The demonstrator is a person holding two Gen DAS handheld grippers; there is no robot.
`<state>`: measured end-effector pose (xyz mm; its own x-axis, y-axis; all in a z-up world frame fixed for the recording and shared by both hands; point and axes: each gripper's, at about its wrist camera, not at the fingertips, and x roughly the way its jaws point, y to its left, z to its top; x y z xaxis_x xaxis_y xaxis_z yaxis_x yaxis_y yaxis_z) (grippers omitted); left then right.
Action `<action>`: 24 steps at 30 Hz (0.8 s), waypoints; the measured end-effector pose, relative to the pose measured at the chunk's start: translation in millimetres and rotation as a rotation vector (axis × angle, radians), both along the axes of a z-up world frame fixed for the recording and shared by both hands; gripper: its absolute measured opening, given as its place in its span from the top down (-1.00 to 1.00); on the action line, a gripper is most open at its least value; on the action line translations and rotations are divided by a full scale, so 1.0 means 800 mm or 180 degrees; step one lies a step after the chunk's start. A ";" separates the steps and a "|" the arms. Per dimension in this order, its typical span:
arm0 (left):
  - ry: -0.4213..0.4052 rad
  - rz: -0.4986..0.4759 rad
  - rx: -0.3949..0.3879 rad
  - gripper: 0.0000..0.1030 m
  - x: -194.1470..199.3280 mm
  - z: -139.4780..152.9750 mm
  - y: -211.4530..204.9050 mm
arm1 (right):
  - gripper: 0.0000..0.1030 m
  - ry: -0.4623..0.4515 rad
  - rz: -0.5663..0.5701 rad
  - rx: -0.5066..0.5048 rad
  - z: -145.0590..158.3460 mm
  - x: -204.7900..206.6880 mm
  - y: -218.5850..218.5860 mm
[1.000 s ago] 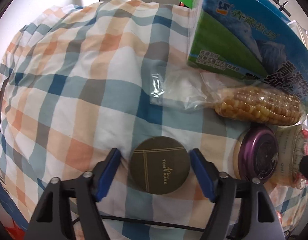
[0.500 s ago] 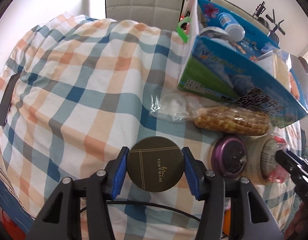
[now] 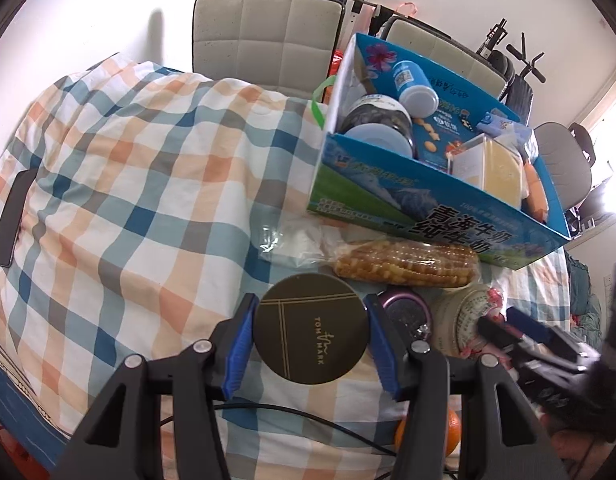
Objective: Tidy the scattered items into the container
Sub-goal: 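Grasp the dark round tin with left tool while right tool grasps egg snack, then lower the tin with left tool while right tool lowers egg snack into box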
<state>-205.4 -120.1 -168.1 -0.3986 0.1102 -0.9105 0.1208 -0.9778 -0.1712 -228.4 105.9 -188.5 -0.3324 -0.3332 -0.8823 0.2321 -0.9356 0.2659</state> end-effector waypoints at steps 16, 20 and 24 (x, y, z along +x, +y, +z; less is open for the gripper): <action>0.0228 -0.0155 0.0215 -0.03 -0.012 0.041 0.038 | 0.07 0.0121 -0.0420 -0.0931 0.027 0.015 0.049; 0.0313 -0.0196 0.0266 -0.03 -0.026 0.060 0.043 | 0.07 0.0129 -0.0646 -0.1283 0.051 0.005 0.080; 0.0403 -0.0209 0.0298 -0.03 -0.048 0.078 0.044 | 0.07 0.0275 -0.0718 -0.1378 0.082 -0.009 0.101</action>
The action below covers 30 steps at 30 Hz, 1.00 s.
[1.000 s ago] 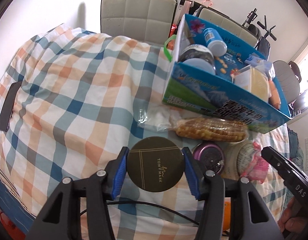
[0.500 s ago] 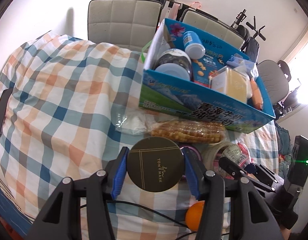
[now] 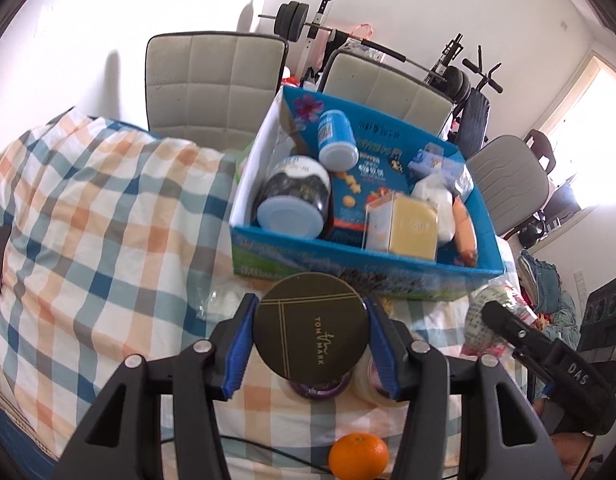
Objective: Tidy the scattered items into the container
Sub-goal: 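Lower the tin with left tool while right tool lowers egg snack into box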
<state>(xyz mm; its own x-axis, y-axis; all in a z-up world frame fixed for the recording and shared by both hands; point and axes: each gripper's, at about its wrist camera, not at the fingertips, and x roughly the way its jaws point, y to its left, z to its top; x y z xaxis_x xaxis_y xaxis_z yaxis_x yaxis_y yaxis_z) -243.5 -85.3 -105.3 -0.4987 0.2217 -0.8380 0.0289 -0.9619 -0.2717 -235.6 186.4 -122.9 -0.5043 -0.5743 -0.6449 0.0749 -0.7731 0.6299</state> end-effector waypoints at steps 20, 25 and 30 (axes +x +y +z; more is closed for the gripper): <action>-0.0033 -0.0218 0.0265 -0.03 -0.146 -0.039 0.055 | 0.07 -0.0041 0.0077 0.0578 -0.014 -0.130 -0.016; -0.0084 -0.0255 0.0204 -0.03 -0.154 -0.054 0.064 | 0.06 -0.0108 0.0017 0.0620 -0.032 -0.135 -0.010; -0.0109 -0.0287 0.0154 -0.04 -0.154 -0.068 0.068 | 0.06 -0.0115 0.0030 0.0653 -0.033 -0.138 -0.010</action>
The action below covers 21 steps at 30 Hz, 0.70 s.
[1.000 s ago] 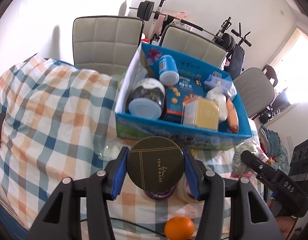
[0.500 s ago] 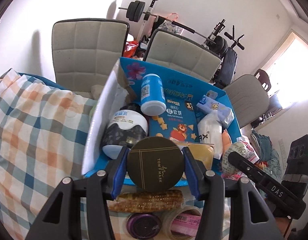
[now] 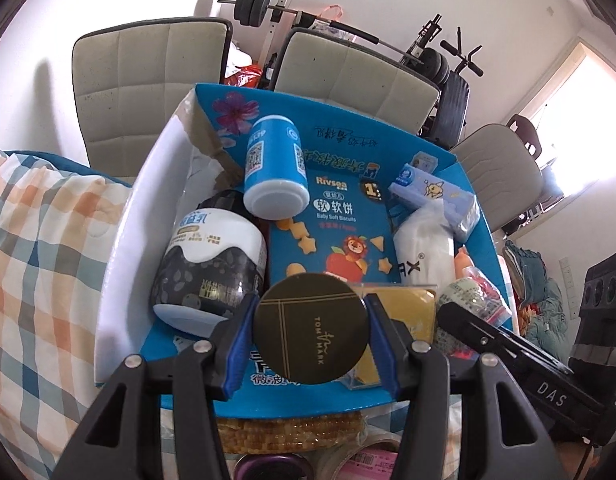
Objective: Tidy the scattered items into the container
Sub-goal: 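Lower the tin with left tool while right tool lowers egg snack into box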
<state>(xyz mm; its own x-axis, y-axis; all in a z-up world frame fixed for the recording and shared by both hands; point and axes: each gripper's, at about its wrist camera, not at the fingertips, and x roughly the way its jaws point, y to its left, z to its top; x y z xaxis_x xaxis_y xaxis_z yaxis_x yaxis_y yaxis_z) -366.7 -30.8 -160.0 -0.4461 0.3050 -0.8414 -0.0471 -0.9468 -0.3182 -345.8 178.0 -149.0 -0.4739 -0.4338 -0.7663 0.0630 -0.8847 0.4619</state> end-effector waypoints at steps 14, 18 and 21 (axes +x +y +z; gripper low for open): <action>-0.0012 0.0066 0.0007 -0.23 -0.004 -0.003 -0.004 | -0.02 -0.0126 -0.0081 -0.0030 0.000 -0.002 0.000; -0.0046 0.0096 0.0027 -0.26 0.000 -0.003 -0.010 | -0.20 -0.0134 -0.0127 -0.0040 0.003 0.000 0.000; -0.0022 0.0118 0.0079 -0.40 0.006 0.006 -0.017 | -0.30 -0.0115 -0.0177 -0.0039 0.008 0.004 0.002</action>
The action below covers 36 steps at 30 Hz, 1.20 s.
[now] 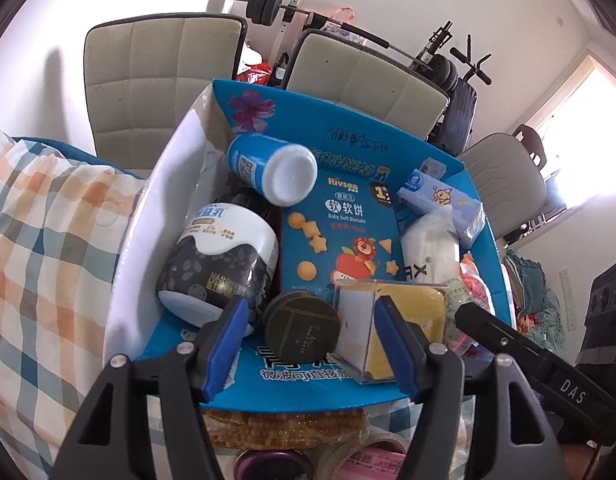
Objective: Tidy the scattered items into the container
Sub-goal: 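Lower the tin with left tool while right tool lowers egg snack into box, then grasp the purple-lidded jar with left tool while right tool grasps pink packet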
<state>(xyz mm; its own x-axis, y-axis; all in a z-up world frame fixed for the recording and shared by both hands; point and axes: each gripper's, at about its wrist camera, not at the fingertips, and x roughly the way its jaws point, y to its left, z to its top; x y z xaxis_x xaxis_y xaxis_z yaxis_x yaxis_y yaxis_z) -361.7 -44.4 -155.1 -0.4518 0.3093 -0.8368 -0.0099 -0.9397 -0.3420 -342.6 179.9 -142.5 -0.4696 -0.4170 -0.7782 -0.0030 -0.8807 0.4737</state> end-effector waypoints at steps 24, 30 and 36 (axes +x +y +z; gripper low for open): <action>-0.0446 -0.0423 -0.0694 -0.68 0.171 -0.103 0.004 | 0.50 -0.0336 0.0257 0.0159 -0.068 0.174 -0.023; -0.0423 -0.0603 -0.0867 -0.70 0.166 -0.121 0.023 | 0.50 -0.0383 0.0436 0.0262 -0.082 0.151 -0.055; -0.0372 -0.0696 -0.0933 -0.71 0.158 -0.122 0.039 | 0.67 -0.0408 0.0456 0.0658 -0.091 0.153 -0.057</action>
